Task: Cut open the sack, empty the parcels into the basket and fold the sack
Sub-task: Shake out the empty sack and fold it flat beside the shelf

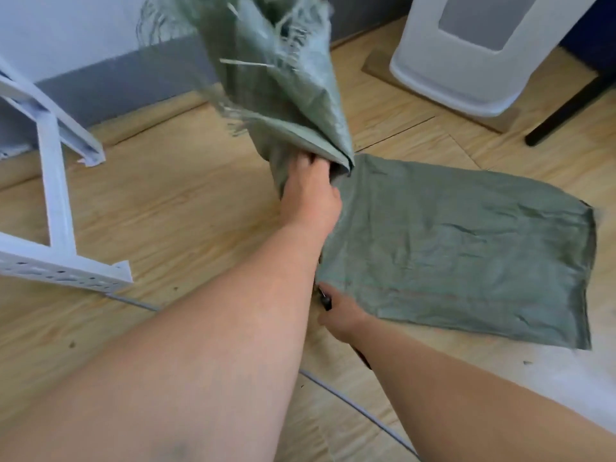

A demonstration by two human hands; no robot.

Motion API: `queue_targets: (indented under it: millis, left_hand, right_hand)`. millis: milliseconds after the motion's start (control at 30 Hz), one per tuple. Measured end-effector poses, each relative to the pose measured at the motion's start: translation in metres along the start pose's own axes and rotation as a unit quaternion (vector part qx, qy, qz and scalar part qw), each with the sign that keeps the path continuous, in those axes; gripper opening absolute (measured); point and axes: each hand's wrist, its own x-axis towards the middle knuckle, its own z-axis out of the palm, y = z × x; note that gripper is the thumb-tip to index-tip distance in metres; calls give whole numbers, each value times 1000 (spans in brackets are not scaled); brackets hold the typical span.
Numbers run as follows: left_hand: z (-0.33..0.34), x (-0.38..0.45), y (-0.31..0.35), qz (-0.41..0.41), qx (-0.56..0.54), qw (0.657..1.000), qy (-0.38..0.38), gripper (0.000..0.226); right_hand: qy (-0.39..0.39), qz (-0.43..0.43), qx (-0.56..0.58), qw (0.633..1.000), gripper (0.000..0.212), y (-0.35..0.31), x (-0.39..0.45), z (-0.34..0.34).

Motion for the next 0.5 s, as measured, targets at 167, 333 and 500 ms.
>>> queue_targets:
  millis: [167,333,500]
  left_hand:
    - [52,-36,36,208,14,934,-291,66]
    - [90,-72,56,172,-2,876,-452,71]
    - [90,-85,44,73,-146,987,-1,23]
  right_hand:
    - [2,12,29,999,59,27,-12,10]
    - [85,32,-19,996,40,71,-43,-6]
    - [265,32,13,964,39,90,-75,-51]
